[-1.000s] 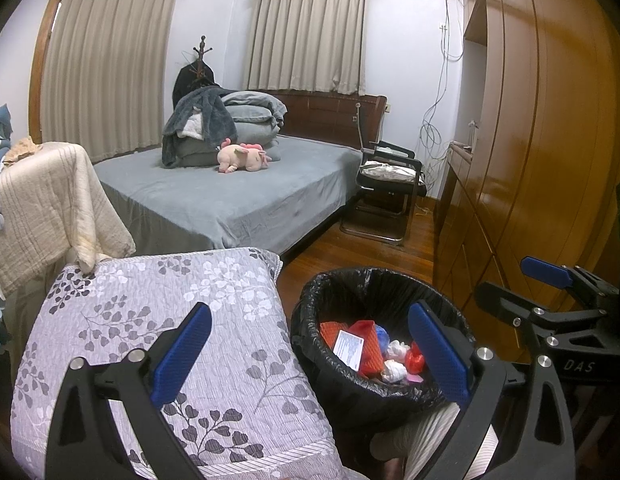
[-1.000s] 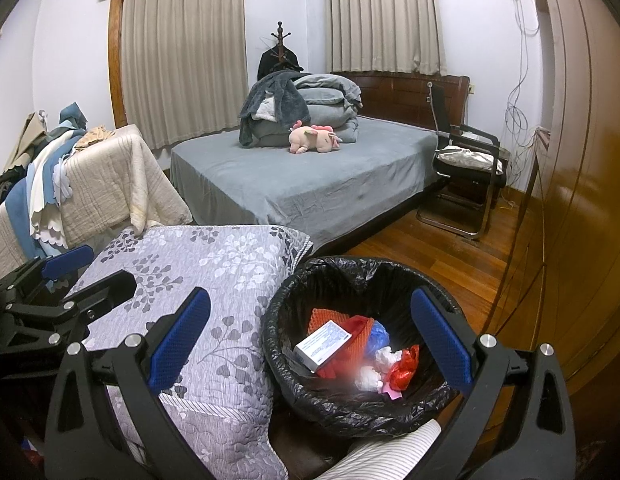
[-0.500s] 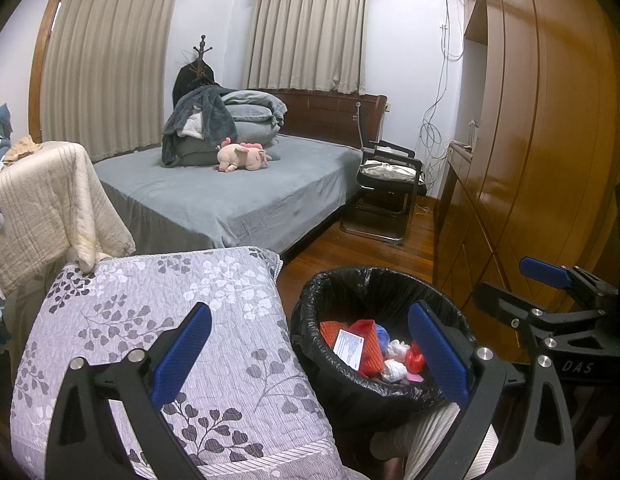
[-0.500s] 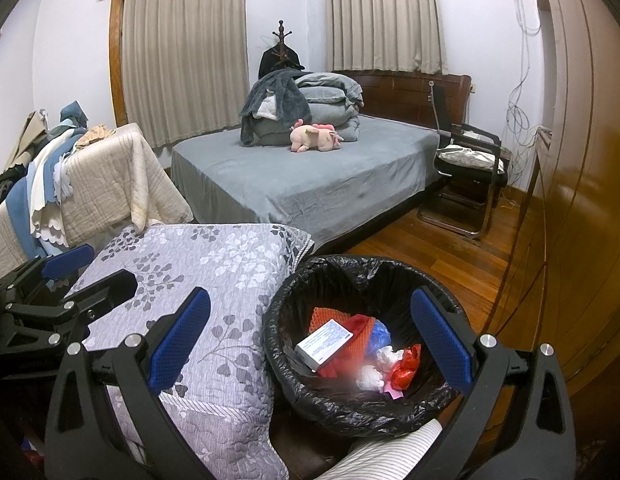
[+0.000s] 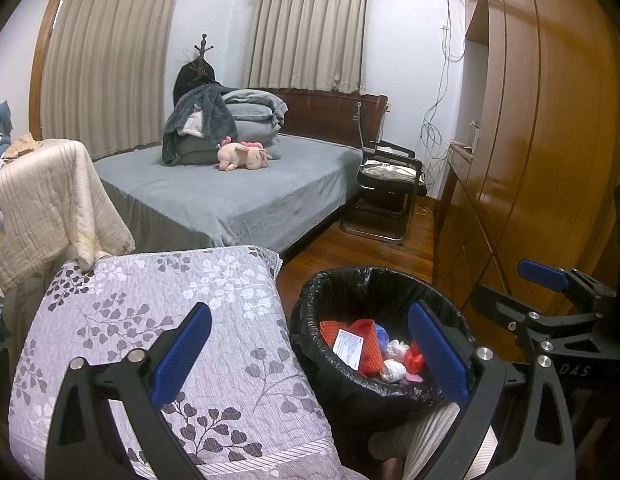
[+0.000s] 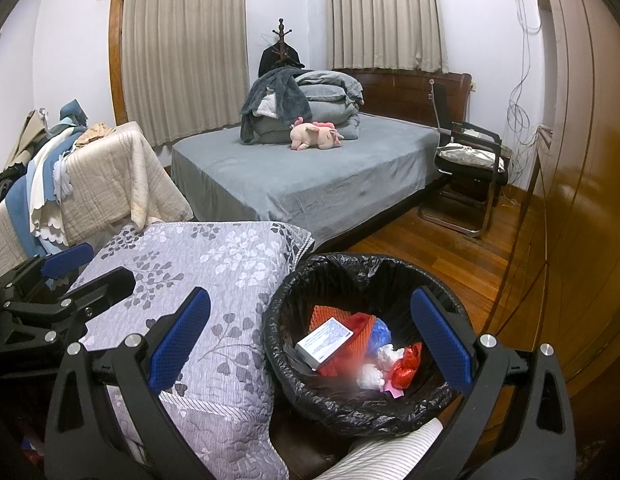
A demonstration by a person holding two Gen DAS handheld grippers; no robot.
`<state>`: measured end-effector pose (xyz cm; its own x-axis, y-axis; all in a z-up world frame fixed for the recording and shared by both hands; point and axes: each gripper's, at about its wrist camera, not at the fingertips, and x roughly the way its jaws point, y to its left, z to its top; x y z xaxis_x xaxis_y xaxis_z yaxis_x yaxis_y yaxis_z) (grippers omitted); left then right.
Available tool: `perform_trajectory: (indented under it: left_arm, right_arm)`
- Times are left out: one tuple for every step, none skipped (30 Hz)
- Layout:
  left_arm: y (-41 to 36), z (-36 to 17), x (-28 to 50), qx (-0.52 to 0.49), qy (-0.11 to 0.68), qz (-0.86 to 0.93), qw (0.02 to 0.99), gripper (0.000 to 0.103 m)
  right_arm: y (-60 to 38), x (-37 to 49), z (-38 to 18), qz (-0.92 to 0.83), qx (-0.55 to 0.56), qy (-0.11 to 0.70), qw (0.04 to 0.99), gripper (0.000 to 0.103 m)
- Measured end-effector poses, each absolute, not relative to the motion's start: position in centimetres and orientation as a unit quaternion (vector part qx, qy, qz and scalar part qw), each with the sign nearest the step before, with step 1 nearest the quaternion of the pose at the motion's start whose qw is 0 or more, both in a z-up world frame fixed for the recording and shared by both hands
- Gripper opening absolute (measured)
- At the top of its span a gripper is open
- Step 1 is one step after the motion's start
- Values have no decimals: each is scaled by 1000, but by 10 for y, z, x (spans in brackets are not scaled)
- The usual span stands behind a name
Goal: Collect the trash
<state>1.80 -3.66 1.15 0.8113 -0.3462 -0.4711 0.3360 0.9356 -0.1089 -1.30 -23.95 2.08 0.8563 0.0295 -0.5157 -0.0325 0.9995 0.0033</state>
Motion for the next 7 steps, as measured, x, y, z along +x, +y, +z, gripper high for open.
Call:
perform_trajectory:
  left_arm:
    - [-37, 12, 18, -11, 250, -179, 952, 97]
    - [-36, 11, 17, -11, 250, -179, 951, 97]
    - [-36, 11, 17, -10, 250, -179, 951, 97]
    - [-36, 10, 16, -10, 250, -179, 951, 97]
    - [-36, 10, 16, -10, 251, -179, 951, 97]
    - [-36, 11, 17, -11, 250, -179, 951, 97]
    - [-36, 11, 18, -11, 250, -179, 951, 97]
  right_arm:
    - [-240, -13, 21, 16, -2, 268, 963, 98]
    - [-240, -13, 21, 16, -1, 268, 963, 98]
    - [-239, -13, 20, 16, -1, 268, 963, 98]
    - [-238, -14, 20, 16, -1, 268, 963, 98]
    - [-239, -13, 20, 16, -2, 268, 963, 98]
    - [-239, -13, 20, 16, -2, 268, 963, 98]
    - [-239, -13, 20, 16, -2, 268, 963, 98]
